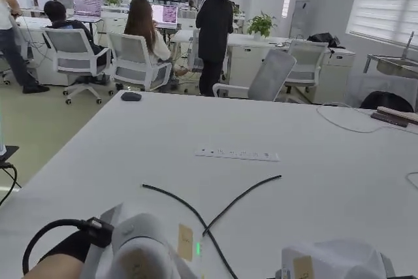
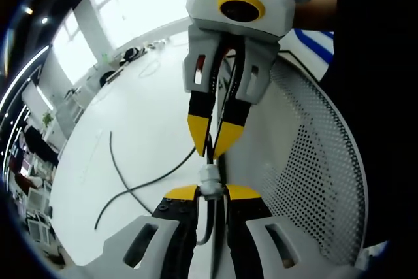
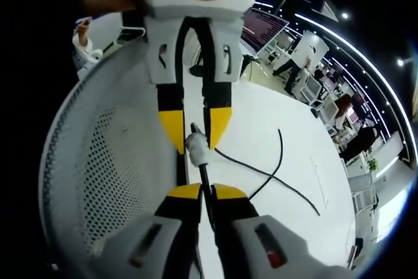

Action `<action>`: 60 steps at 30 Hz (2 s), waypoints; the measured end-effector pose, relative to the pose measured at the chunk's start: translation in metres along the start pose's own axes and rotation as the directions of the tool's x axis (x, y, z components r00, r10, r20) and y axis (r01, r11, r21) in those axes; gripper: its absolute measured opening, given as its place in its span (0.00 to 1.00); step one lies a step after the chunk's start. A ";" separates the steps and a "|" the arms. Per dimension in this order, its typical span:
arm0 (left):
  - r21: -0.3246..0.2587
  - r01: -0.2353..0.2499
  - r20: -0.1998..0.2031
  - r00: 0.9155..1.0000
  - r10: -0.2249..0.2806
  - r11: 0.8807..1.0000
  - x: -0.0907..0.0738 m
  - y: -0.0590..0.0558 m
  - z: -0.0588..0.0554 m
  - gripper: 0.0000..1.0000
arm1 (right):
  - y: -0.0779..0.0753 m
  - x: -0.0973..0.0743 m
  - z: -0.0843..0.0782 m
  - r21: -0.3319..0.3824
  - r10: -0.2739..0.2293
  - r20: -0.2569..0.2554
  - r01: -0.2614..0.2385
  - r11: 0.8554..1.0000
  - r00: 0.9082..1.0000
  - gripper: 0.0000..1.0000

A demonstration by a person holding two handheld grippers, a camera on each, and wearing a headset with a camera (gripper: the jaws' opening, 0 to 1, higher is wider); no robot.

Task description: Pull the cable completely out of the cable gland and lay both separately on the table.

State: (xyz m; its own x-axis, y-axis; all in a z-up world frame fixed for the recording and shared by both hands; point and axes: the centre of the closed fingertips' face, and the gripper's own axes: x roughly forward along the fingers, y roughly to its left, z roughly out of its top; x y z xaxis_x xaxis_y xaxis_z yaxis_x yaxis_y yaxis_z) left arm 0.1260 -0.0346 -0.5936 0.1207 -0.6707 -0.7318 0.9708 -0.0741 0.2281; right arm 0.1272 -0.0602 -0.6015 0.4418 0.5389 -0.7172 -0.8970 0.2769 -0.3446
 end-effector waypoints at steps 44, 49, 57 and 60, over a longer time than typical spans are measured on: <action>-0.088 -0.110 -0.065 0.992 0.105 0.990 -0.025 0.020 -0.019 0.16 | -0.029 -0.025 -0.054 0.176 -0.039 -0.157 0.066 0.982 0.987 0.22; -0.076 -0.108 -0.066 0.992 0.103 0.991 -0.022 0.017 -0.015 0.16 | -0.022 -0.019 0.006 0.106 -0.047 -0.012 0.048 0.993 0.999 0.17; -0.061 -0.088 -0.056 0.995 0.084 0.994 -0.018 0.010 -0.008 0.16 | -0.001 0.001 0.039 0.033 -0.007 0.041 0.006 0.999 0.999 0.13; -0.047 -0.080 -0.054 0.996 0.077 0.996 -0.017 0.006 -0.007 0.16 | 0.000 0.003 0.039 0.009 -0.005 0.033 0.004 1.000 0.999 0.12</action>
State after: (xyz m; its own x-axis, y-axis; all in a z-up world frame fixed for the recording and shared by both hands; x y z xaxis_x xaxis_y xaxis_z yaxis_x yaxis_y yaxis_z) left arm 0.1310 -0.0184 -0.5837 0.2063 -0.6332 -0.7460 0.9668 0.0145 0.2551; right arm 0.1286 -0.0276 -0.5798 0.4462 0.5635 -0.6952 -0.8949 0.2860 -0.3425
